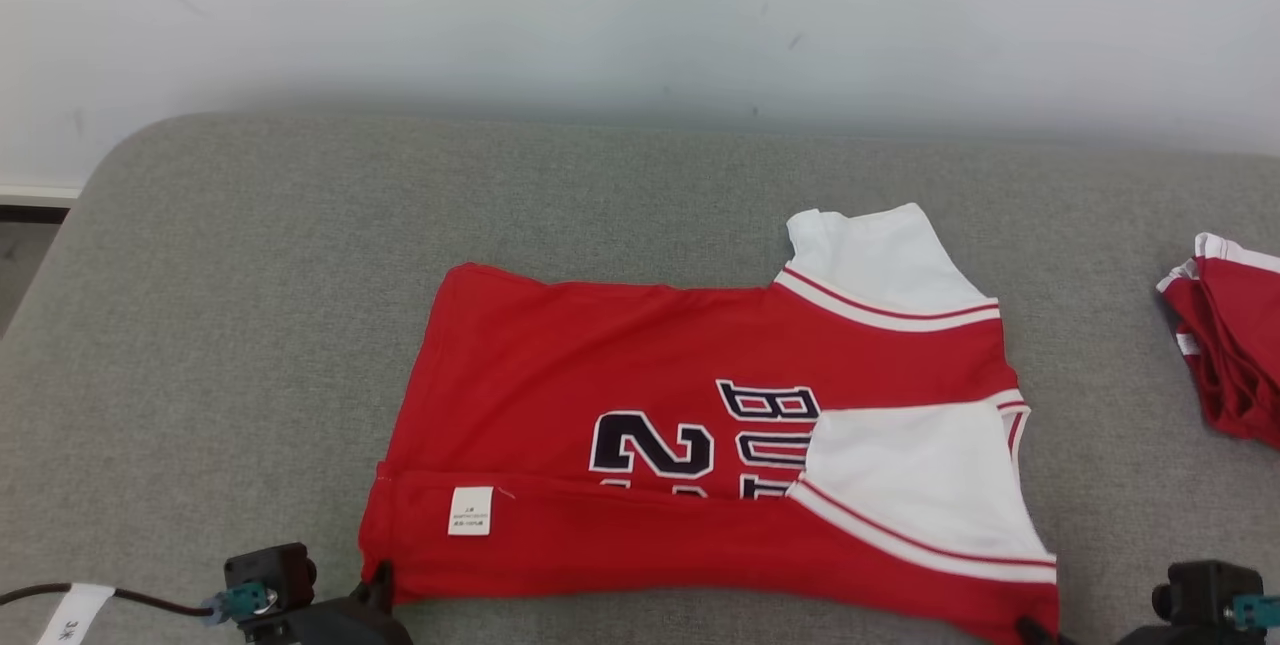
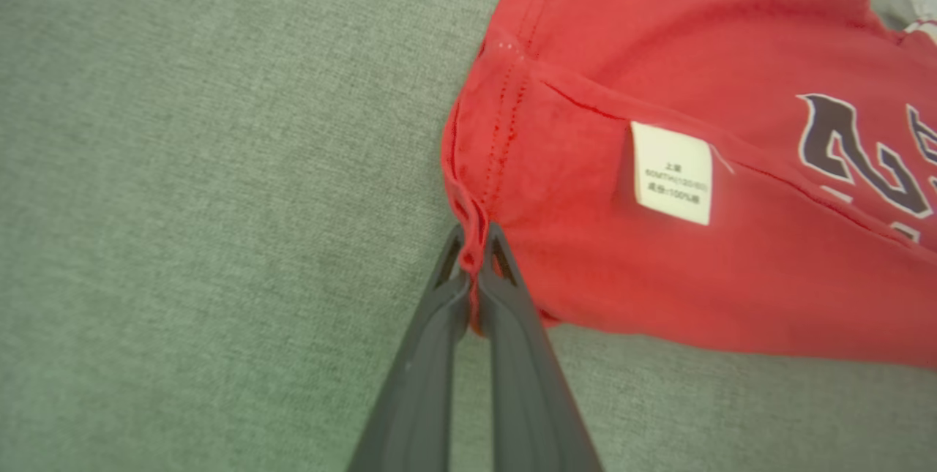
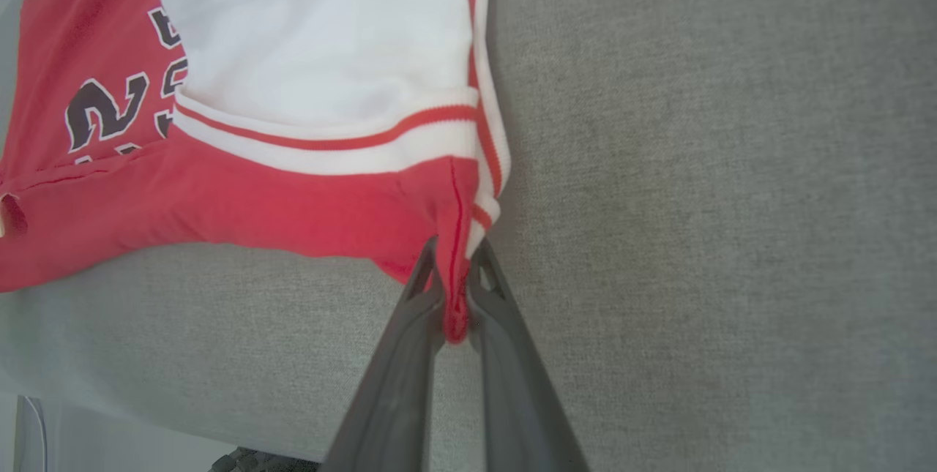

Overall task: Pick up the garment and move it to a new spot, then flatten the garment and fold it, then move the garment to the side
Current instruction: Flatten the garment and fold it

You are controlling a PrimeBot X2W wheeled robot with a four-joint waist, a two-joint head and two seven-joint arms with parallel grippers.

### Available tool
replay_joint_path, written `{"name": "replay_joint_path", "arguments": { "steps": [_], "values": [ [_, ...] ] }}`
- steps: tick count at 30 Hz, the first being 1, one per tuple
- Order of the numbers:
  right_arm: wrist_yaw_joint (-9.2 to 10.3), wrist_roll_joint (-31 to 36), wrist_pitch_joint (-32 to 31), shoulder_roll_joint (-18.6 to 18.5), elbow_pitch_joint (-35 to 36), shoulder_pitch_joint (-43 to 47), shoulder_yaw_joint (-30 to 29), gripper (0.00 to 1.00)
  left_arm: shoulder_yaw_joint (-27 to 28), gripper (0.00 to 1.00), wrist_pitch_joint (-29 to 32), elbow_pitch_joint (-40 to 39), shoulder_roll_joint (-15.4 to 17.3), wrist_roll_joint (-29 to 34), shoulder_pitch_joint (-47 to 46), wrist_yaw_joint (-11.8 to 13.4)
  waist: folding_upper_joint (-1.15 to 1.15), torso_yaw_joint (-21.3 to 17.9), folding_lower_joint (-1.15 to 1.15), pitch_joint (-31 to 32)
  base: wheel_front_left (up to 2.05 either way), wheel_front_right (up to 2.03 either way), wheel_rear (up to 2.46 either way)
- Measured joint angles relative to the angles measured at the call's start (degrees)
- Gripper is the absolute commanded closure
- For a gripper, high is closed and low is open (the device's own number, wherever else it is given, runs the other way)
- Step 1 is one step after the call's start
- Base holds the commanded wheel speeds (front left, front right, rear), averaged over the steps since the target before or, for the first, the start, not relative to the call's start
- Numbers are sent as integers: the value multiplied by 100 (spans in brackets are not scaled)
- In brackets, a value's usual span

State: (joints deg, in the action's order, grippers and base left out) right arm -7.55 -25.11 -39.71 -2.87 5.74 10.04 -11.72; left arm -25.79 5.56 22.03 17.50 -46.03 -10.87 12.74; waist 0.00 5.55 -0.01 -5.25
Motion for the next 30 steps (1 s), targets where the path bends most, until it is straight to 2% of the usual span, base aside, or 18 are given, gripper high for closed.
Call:
{"name": "replay_joint_path", "arguments": {
  "steps": [8,18,19,20,30],
  "values": [
    [0,-54,-216,-1,293,351,-49,100,68,100,182,-578,283,-12,272,277,0,-121,1,-82,0,0,0],
    [0,-25,-255,2,260,343,23,100,29,100,417,-832,428,-3,395,441,0,-236,1,-151,0,0,0],
    [0,-19,-246,1,219,347,55,6,38,40,394,-846,435,2,411,505,0,-255,1,-156,0,0,0],
    [0,-16,-247,1,190,355,75,0,55,0,355,-850,438,16,425,549,0,-263,1,-155,0,0,0],
    [0,135,-25,0,347,286,-35,0,222,0,209,-1080,620,18,663,705,0,-362,1,-50,0,0,0]
  ]
}}
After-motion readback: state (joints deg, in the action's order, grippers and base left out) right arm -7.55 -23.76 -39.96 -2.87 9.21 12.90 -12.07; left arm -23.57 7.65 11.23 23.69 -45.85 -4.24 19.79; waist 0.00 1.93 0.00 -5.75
